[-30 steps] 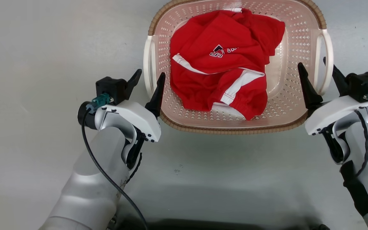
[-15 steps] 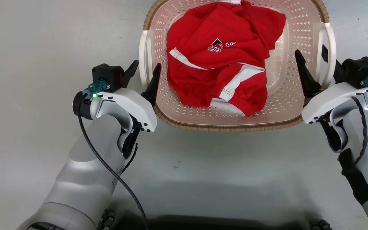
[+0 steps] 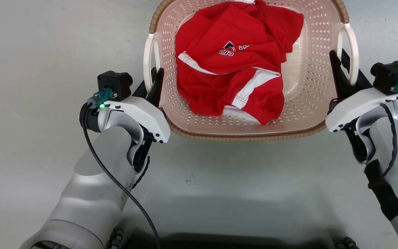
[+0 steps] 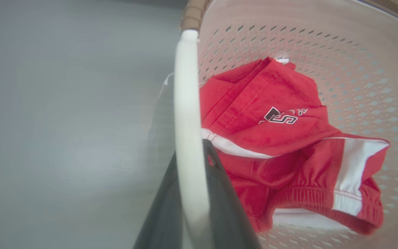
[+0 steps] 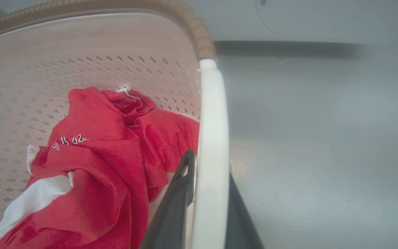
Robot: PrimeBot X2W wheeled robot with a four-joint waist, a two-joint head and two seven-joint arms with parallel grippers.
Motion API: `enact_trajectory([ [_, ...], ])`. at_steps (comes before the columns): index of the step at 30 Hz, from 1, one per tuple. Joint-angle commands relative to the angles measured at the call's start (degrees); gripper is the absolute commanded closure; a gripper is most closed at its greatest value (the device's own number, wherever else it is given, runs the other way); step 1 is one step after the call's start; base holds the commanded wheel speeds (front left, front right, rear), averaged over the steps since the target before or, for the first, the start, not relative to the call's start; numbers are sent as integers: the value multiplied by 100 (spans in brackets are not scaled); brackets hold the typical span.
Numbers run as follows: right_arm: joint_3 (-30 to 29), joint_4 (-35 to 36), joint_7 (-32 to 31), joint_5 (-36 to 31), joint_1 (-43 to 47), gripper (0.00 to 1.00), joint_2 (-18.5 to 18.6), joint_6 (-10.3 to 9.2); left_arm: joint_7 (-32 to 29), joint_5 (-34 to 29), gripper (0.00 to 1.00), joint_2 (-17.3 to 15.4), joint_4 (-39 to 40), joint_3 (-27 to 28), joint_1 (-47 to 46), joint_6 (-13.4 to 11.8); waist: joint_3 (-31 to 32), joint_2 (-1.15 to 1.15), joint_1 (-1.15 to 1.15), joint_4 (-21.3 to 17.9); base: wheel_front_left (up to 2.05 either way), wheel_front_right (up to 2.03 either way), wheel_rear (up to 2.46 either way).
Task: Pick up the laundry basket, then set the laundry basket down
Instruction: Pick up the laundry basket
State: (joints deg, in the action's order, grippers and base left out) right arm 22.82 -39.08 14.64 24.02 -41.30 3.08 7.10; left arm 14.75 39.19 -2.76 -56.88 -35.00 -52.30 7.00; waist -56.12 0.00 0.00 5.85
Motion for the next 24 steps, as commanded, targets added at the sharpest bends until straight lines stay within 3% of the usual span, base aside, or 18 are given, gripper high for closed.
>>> enact_trajectory([
  [1,181,-30,36,-36,131,100,-20,39,25,-6,100,-194,26,41,33,48,3,0,0,1,0,0,0],
  [13,429,-328,36,102,66,100,-20,39,25,177,100,-228,-139,-111,40,48,109,0,0,-32,0,0,0],
  [24,780,-1141,36,454,-94,100,-20,39,25,566,100,-336,-436,-483,84,48,447,0,0,-106,0,0,0],
])
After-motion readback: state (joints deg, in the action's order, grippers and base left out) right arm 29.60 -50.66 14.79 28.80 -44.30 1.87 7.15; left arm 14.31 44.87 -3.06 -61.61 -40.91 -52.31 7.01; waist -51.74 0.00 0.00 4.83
